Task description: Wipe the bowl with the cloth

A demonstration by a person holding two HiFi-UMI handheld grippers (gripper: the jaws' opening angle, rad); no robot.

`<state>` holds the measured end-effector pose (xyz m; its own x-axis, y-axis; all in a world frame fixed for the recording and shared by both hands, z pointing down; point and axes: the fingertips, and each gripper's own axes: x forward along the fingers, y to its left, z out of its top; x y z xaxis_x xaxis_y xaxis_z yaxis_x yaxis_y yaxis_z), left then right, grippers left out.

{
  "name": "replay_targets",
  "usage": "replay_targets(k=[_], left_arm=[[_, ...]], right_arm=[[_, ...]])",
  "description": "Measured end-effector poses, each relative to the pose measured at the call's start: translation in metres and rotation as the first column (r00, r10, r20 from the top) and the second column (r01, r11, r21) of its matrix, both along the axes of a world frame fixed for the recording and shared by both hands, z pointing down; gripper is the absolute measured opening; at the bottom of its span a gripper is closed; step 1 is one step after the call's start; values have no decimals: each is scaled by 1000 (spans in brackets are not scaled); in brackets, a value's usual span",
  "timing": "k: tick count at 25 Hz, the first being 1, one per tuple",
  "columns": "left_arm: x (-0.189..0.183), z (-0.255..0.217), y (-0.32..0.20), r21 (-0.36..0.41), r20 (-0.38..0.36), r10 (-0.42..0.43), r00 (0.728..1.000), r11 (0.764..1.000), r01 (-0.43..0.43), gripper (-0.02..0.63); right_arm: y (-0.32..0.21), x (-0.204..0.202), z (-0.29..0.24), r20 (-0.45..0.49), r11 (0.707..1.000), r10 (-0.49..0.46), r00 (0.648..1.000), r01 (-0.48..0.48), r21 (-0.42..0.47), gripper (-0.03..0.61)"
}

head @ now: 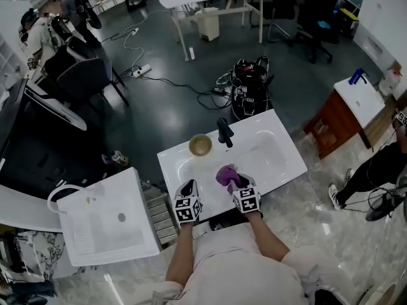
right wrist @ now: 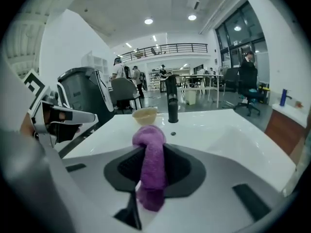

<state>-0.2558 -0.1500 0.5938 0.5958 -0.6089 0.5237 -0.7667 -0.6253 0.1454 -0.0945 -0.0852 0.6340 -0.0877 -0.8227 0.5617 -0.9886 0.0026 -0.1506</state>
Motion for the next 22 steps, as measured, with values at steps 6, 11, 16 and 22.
replay_targets(k=[6,11,16,22], left_arm=[[6,16,19,-63,-40,21,999,998,-23,6],[14,21,24,-68,-34,68,997,995,-70,6],[24,22,22,-78,-38,97,995,992,-100,6],[31,15,19,-87,-61,109,992,990,-114,6]], right_arm=[[8,-3,6,-27,1000,-29,999,29,1,89],[10,-2,7,-28,1000,-31,999,31,4,89],[9,3,6,-31,999,-40,999,40,6,89],[5,15,-6,-47,999,-33,998,33,10,89]])
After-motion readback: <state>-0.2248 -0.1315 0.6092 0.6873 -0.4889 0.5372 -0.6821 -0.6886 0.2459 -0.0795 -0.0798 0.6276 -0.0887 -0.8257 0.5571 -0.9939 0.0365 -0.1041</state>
